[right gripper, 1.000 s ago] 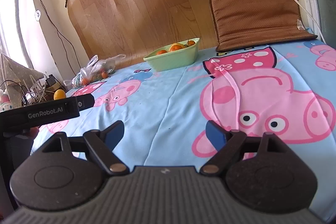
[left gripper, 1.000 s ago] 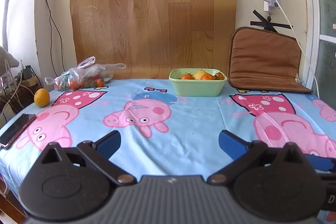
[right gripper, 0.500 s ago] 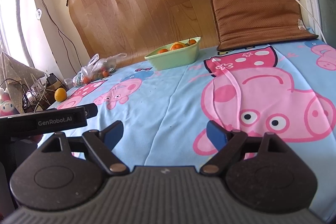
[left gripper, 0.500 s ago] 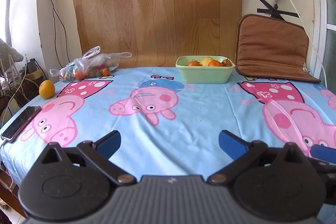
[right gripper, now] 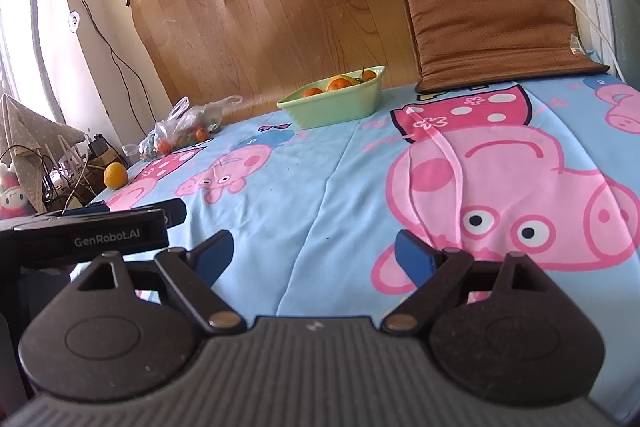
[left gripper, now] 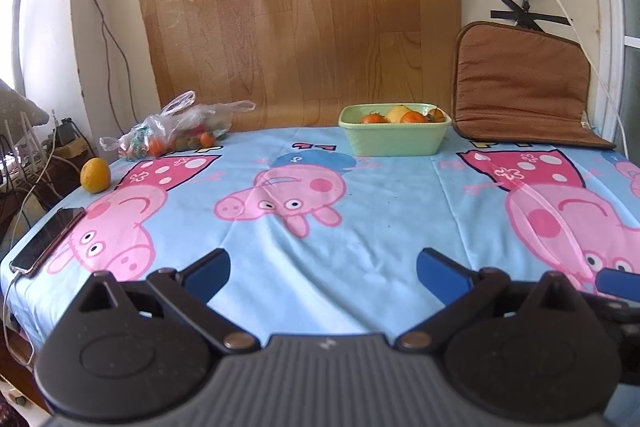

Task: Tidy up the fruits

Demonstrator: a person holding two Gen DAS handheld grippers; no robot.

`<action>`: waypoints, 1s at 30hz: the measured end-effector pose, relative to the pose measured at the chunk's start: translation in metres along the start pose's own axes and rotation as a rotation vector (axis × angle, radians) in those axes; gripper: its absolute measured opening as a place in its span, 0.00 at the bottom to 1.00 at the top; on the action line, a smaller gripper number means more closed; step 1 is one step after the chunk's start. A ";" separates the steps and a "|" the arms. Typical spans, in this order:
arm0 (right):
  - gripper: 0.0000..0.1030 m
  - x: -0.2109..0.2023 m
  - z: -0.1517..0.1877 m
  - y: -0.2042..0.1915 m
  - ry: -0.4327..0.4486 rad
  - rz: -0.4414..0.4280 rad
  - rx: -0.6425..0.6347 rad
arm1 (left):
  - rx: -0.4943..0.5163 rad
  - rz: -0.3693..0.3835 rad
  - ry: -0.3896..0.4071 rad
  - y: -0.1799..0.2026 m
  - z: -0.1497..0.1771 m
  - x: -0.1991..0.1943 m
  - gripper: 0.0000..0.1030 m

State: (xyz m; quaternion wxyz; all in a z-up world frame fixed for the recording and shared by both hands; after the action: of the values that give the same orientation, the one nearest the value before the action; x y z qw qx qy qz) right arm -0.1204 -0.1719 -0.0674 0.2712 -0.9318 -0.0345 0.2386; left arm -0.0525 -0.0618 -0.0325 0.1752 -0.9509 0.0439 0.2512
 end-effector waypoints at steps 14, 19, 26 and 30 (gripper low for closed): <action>0.87 0.000 -0.001 0.002 0.000 -0.002 0.001 | -0.005 -0.011 -0.016 0.001 0.004 0.004 1.00; 0.87 -0.002 -0.002 0.001 0.010 -0.002 0.000 | 0.001 0.015 -0.018 0.006 0.004 0.002 1.00; 0.88 -0.001 -0.001 0.002 0.006 -0.004 0.004 | 0.028 0.014 -0.023 0.010 0.007 0.003 1.00; 0.88 -0.001 0.000 0.001 0.000 -0.006 0.005 | 0.034 0.002 -0.011 0.009 0.005 0.000 1.00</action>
State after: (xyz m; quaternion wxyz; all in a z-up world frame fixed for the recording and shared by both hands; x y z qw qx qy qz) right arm -0.1210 -0.1731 -0.0681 0.2742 -0.9311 -0.0368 0.2378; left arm -0.0563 -0.0683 -0.0393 0.1913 -0.9464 0.0480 0.2559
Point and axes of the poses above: each gripper's, at about its wrist camera, not at the fingertips, and x roughly the way its jaws point, y to its right, z to its underside, the point moved 10 cm from there along x, roughly the way its jaws point, and after that the axes turned 14 degrees about x, right-handed, at the moved point
